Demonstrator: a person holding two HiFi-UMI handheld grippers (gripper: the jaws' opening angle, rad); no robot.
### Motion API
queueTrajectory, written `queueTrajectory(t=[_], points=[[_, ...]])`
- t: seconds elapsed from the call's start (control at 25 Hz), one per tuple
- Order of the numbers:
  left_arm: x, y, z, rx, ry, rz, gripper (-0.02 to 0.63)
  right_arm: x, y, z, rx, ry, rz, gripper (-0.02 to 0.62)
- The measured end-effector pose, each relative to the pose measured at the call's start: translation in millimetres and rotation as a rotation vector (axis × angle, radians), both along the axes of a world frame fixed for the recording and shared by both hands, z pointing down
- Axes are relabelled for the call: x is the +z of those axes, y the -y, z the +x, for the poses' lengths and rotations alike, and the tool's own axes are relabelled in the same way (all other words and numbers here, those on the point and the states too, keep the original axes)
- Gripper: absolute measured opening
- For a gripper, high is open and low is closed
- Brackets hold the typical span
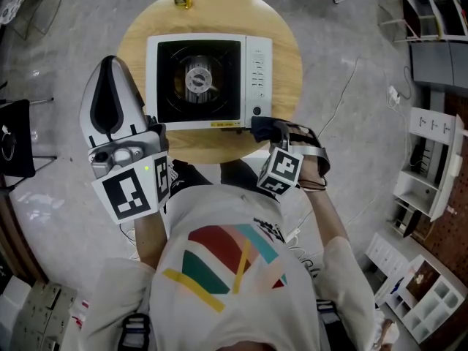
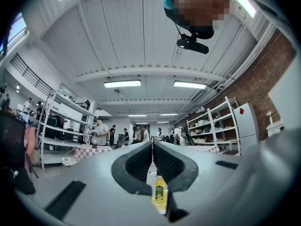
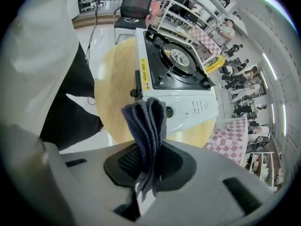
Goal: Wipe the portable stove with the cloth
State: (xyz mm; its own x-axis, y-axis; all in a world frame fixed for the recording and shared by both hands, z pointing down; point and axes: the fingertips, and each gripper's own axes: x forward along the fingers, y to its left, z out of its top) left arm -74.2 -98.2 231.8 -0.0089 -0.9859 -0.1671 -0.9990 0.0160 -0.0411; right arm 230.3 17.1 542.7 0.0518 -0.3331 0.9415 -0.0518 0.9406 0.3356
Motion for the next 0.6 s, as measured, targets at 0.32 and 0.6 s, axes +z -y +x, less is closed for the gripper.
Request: queueTrajectory(t=[0.32, 0.6], points=[[-23, 2, 23, -0.087, 0.079, 0.026, 0.008, -76, 55, -12, -0.001, 0.240, 0.106, 0.032], [-30, -2, 10, -0.118, 0.134, 0.063, 0.008, -132, 131, -82, -0.133, 0.383, 0.178, 0.034]])
